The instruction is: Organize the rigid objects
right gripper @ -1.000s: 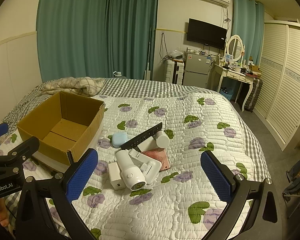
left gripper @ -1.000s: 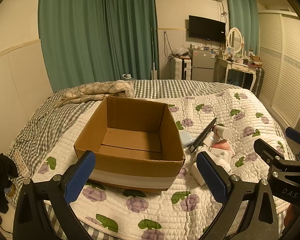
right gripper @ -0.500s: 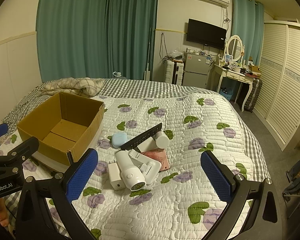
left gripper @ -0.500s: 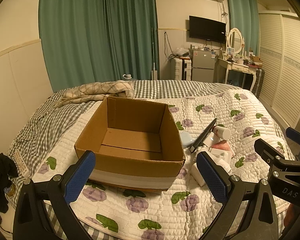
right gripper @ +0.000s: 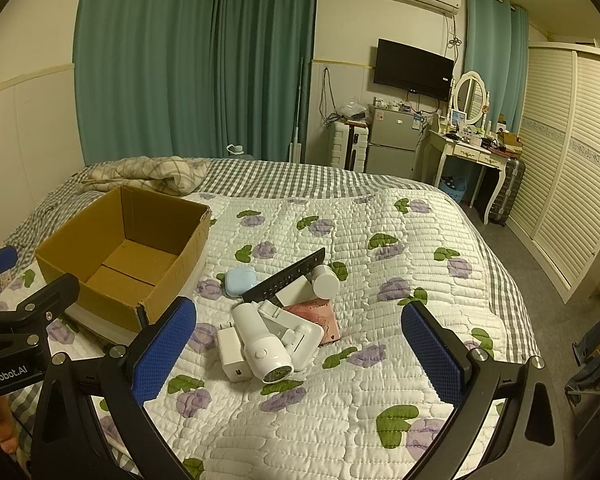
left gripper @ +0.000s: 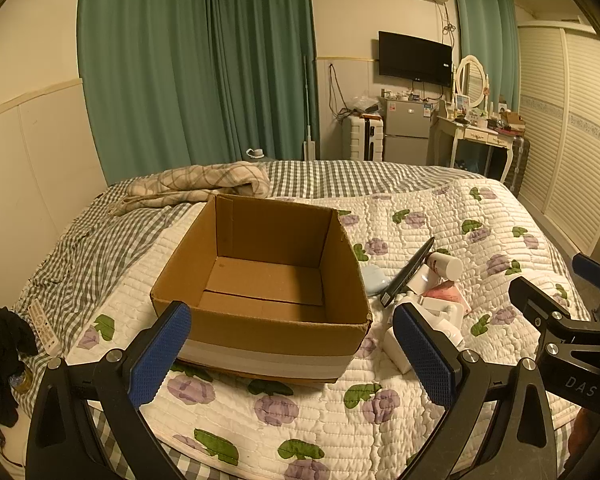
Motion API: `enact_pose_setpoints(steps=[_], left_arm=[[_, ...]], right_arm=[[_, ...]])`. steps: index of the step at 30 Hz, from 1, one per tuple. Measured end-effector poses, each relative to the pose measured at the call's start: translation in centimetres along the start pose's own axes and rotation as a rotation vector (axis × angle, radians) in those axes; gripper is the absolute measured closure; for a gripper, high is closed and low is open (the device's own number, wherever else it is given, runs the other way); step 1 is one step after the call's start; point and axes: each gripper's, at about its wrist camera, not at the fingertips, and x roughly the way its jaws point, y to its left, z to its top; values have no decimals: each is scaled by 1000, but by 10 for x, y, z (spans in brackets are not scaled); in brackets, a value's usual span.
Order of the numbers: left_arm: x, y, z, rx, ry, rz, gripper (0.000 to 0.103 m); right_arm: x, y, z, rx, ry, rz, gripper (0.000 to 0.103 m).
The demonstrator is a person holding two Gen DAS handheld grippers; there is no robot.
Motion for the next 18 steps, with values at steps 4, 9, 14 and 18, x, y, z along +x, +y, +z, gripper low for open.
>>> enact_pose_setpoints(steps=[4, 9, 14, 18], left_arm=[[0, 0, 0, 0, 0, 0, 0], [0, 0, 0, 0, 0, 0, 0], [0, 0, 0, -2, 1, -1, 0], [1, 2, 0, -2, 1, 1, 0]], right_arm=[[0, 1, 0, 0, -1, 0, 0], [1, 1, 0, 0, 0, 0, 0], [1, 1, -1, 0, 1, 0, 0], [2, 0, -3, -1, 0, 0, 0]])
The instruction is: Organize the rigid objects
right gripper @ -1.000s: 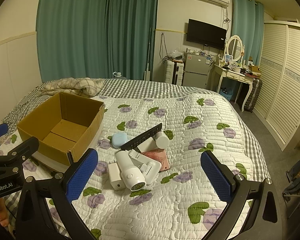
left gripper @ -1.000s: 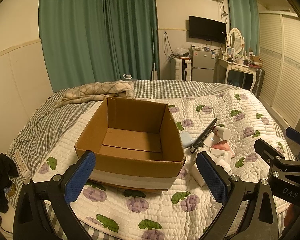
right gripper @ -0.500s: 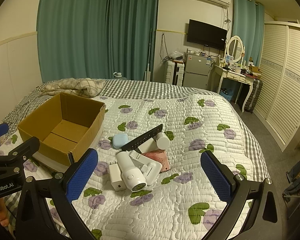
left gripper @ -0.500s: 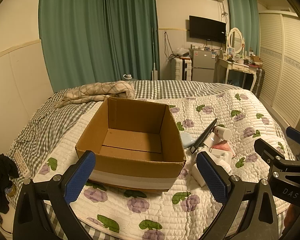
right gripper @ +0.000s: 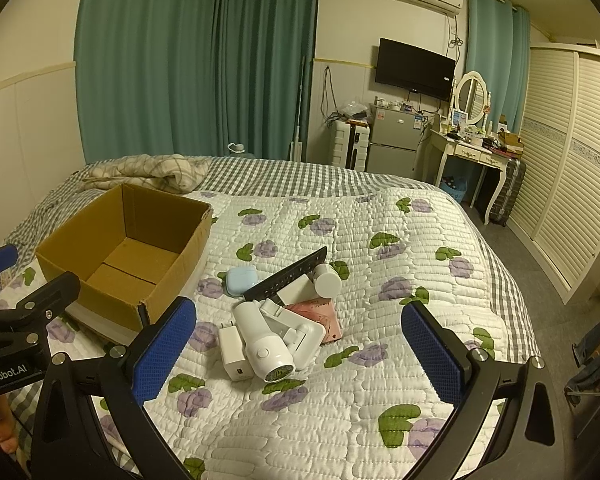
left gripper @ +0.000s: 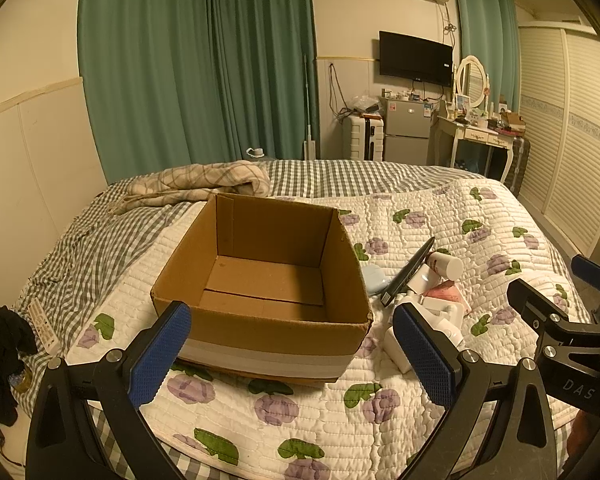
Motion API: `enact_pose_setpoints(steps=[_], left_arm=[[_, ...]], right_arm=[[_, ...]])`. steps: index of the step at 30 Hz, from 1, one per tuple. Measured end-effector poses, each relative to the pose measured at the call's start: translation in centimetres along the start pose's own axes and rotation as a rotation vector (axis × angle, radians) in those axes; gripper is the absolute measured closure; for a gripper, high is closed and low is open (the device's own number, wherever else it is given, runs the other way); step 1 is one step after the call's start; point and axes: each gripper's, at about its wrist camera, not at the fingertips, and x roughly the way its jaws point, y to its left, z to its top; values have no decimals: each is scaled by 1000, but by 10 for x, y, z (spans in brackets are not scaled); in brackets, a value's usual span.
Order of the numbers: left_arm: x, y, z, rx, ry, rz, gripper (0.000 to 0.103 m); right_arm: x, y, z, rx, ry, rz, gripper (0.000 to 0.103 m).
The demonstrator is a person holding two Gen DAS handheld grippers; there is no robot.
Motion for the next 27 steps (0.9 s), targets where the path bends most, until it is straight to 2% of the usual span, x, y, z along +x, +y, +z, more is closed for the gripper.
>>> enact_pose_setpoints(steps=[12, 18, 20, 24, 27], left_arm=[[-7, 3, 8, 26, -14, 17, 0], [-4, 26, 24, 42, -7, 56, 0], [1, 38, 29, 45, 9, 75, 0], [26, 66, 31, 74, 79, 171, 0], [47, 87, 26, 65, 152, 201, 1]], right_arm=[[-2, 5, 5, -4, 6, -4, 0], [6, -2, 7, -42, -12, -17, 0], [12, -6, 8, -57, -9, -29, 0], [27, -12, 8, -78, 19, -46, 0], [44, -17, 1, -89, 62, -50, 0]])
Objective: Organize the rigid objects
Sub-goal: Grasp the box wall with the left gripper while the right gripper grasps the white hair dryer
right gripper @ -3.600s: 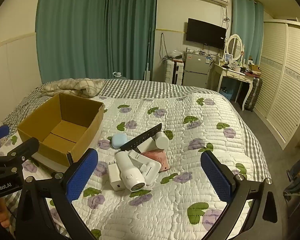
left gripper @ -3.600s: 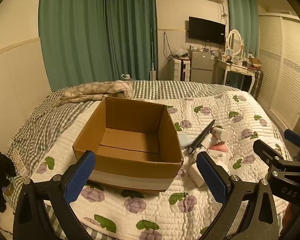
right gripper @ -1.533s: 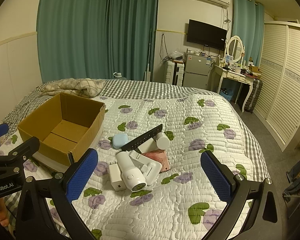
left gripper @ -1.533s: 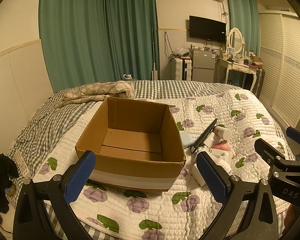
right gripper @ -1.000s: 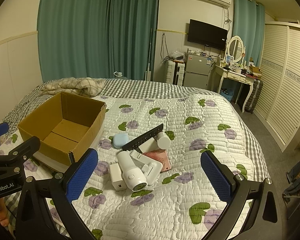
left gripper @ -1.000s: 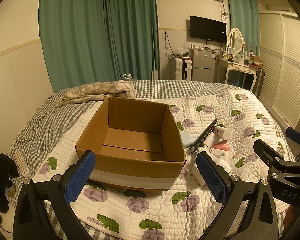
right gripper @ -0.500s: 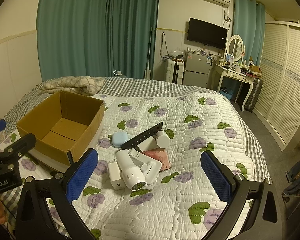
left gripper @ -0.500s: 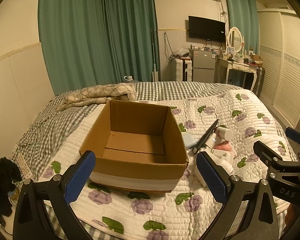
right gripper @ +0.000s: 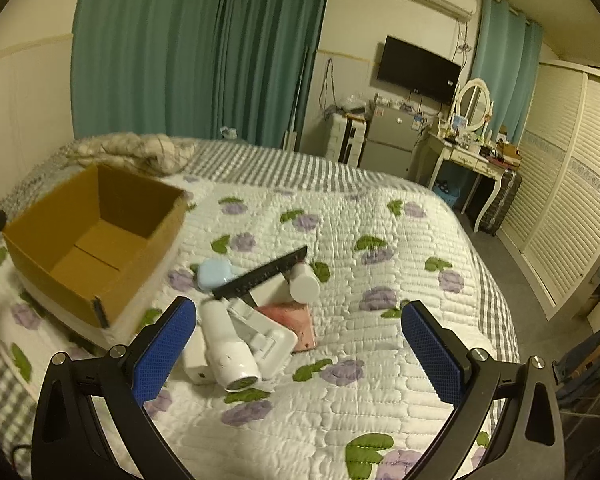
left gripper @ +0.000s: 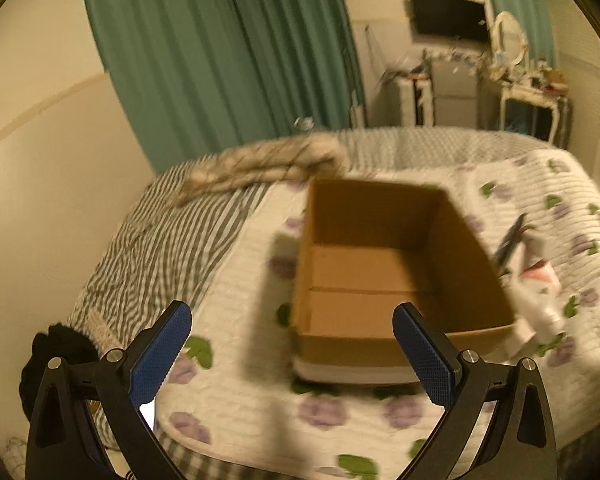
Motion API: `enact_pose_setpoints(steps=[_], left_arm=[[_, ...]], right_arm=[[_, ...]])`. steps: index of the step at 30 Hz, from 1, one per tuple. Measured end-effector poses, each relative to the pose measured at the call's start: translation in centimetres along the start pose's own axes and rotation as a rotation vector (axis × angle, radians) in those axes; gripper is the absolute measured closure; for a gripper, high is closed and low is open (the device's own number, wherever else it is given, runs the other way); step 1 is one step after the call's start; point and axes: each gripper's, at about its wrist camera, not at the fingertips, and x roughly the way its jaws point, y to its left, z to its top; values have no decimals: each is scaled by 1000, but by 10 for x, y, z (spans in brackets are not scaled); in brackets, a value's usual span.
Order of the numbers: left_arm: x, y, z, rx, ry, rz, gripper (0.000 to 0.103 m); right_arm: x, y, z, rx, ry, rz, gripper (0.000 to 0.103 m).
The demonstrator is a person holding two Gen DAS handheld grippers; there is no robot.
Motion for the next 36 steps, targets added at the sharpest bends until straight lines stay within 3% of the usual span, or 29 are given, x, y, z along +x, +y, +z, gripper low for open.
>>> enact_pose_setpoints(steps=[4, 15, 18, 20, 22, 27, 29, 34, 36], left_arm=[[26, 12, -1, -28, 92, -29, 1], [60, 8, 8, -10, 205, -84, 5], [66, 1, 10, 9, 236, -123, 33], [72, -1, 10, 6, 266, -157, 62], [74, -6, 10, 21, 276, -155, 75], [74, -8, 11, 57, 263, -130, 79], [74, -8, 11, 68, 259, -109, 90], [74, -5, 11, 80, 257, -110, 92], [74, -6, 11, 86, 256, -107, 93]], right_arm=[[23, -1, -7, -19, 50, 1, 0], [56, 4, -22, -33, 126, 47, 0], [61, 3, -21, -30, 138, 65, 0], [64, 5, -21, -38, 147, 76, 0], [69, 8, -22, -51, 168, 89, 0], [82, 18, -28, -102, 208, 146, 0], [92, 26, -31, -134, 245, 167, 0], [109, 37, -37, -169, 311, 223, 21], [113, 39, -38, -170, 328, 246, 23]])
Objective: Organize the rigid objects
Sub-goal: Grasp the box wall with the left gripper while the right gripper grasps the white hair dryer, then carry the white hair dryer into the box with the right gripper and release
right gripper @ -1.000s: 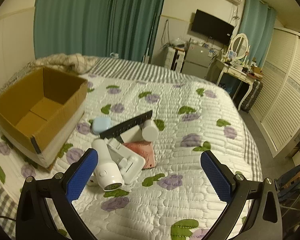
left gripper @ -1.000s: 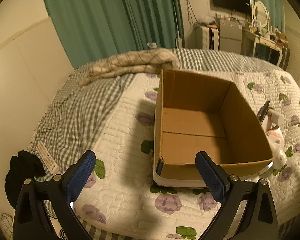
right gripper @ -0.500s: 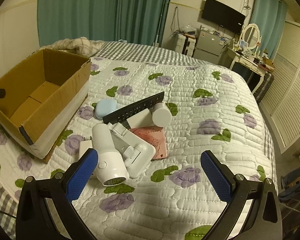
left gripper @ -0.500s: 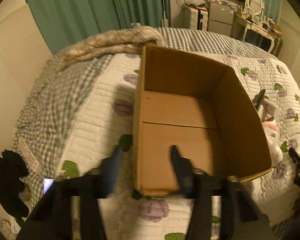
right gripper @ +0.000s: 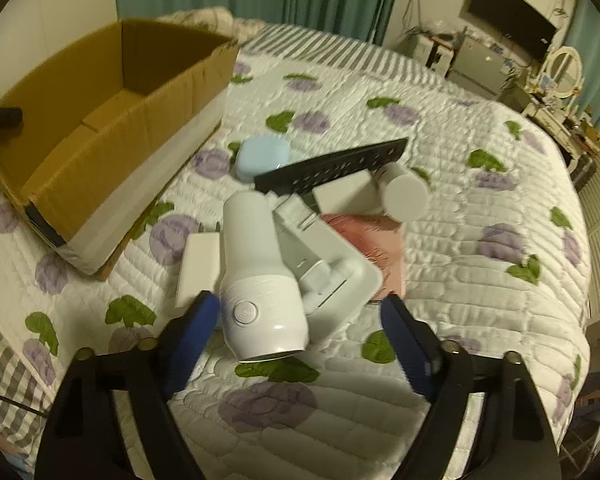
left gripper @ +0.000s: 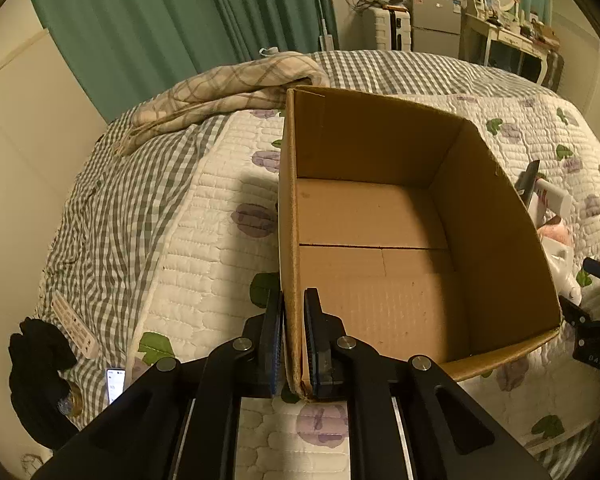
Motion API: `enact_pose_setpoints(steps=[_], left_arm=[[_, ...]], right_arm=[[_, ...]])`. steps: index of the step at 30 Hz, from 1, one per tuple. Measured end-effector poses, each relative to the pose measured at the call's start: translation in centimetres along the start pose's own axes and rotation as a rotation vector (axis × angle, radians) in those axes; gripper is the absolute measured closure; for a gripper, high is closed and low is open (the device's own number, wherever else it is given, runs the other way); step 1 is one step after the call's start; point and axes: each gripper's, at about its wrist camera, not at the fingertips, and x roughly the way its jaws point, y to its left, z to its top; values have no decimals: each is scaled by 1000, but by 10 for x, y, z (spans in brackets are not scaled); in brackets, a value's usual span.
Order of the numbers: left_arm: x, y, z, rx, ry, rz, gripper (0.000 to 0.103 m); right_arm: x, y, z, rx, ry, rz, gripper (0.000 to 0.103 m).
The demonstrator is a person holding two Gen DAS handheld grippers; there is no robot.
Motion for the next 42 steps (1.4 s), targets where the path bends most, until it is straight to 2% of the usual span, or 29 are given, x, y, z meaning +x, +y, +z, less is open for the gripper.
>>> enact_pose_setpoints(steps=[5, 7, 8, 14, 16, 21, 27, 35, 39, 42], left_arm=[[1, 0, 1, 3, 0, -1, 93], [0, -1, 1, 7, 0, 0, 93], [0, -1, 1, 9, -1, 1, 93], [1, -1, 1, 11, -2, 1, 93], [1, -1, 1, 15, -3, 4, 93], [0, -2, 0, 25, -6, 10, 93], [-1, -2, -1, 30, -6, 11, 93], [-1, -3, -1, 36, -7, 11, 93], [-1, -3, -1, 35, -8, 9, 93], [-1, -3, -1, 35, -8, 8, 93]], right_arm=[[11, 0, 6, 3, 36, 42, 24], [22, 3, 8, -6, 83, 92, 33], [24, 4, 8, -9, 93, 85, 33], [21, 3, 9, -3, 65, 87, 41], [15, 4, 9, -10, 41, 109, 58], [9, 11, 8, -29, 18, 79, 58], [-24, 4, 15, -3, -79, 81, 58], [-89, 25, 75, -54, -256, 134, 58], [-98, 51, 106, -93, -296, 172, 58], [-91, 73, 117, -119, -289, 202, 58]])
